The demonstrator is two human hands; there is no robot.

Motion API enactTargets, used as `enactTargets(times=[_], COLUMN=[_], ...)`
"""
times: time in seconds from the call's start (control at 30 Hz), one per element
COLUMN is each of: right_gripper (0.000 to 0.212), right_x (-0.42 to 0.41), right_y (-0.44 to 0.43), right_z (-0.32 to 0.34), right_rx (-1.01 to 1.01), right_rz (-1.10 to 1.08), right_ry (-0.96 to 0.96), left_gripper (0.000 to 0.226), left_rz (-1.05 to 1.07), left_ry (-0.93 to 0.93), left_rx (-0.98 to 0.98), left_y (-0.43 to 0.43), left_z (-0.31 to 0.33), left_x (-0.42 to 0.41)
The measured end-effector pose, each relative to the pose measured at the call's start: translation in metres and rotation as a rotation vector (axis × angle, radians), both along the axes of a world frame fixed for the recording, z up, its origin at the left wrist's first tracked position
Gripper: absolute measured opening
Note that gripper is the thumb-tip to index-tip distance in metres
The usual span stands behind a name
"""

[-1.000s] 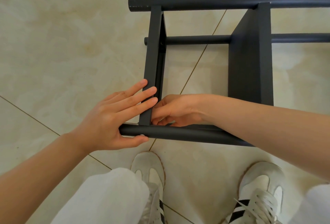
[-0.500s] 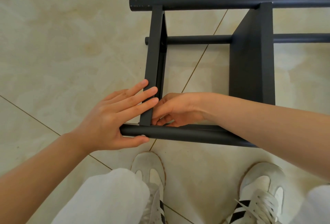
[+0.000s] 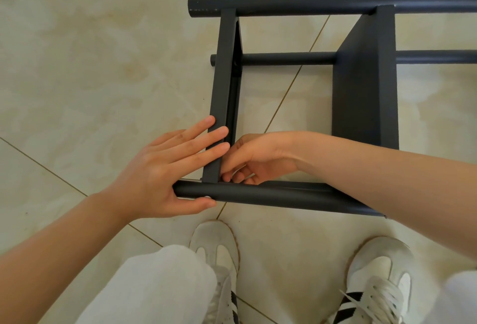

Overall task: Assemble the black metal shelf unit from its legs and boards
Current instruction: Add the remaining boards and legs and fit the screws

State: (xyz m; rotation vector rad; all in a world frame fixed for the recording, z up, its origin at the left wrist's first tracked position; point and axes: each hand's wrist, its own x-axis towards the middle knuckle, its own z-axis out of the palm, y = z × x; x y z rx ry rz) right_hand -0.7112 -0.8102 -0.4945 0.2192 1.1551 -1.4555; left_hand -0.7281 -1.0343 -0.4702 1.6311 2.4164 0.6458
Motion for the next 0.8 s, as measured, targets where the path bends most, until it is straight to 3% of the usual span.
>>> enactTargets(times=[0.8], right_gripper=[0.015], right_x=[0.0005], right_y=[0.0039], right_z=[0.0066], right_rx=[0.055], right_rz=[0.044], right_ry=[0.079], left_gripper=[0.066], left_rz=[0.011], left_ry=[-0.020], left_rx=[0.024], left_y=[0.0000], left_z=[-0.0003], left_x=[0.0009])
